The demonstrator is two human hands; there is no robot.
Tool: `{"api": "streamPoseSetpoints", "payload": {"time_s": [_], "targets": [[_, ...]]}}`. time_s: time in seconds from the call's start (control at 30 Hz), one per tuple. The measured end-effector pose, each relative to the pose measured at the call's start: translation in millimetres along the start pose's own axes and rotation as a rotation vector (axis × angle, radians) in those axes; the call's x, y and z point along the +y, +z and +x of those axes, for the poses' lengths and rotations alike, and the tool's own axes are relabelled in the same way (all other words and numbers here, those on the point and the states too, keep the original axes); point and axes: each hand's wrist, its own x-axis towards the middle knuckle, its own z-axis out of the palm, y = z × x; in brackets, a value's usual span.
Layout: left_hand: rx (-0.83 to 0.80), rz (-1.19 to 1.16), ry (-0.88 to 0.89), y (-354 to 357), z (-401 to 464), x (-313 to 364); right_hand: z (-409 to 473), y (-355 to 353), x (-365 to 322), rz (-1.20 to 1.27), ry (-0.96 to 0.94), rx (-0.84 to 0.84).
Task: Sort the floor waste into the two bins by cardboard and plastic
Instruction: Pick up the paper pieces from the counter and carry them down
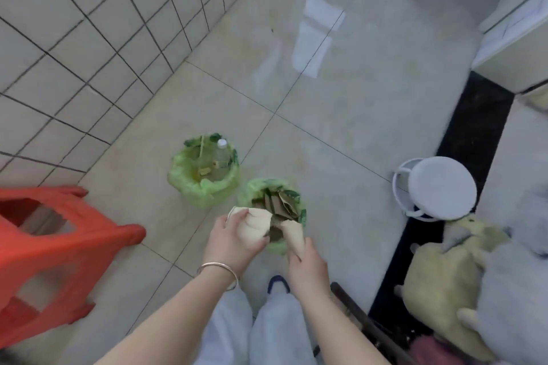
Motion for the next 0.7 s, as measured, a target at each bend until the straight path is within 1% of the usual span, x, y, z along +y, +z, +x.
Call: {"api": "streamPoseSetpoints", "payload": {"time_s": [0.2,0.37,0.5,0.6,0.7], "targets": [[-0.126,0.061,-0.028,52,106,-32,96,42,33,0.025,0.164,0.01],[-0.185,0.102,-0.055,98,176,-62,168,74,57,0.022,0.205,0.013],[-0.2,0.069,-0.114,133,218,-88,222,97,73,0.066,0.237,0.035],[-0.202,0.03,-0.132,156,240,-105,251,115,78,0.097,0.297,0.058],[-0.182,0.028,-0.149,172,259,-114,271,133,78,0.061,0.314,0.068]]}}
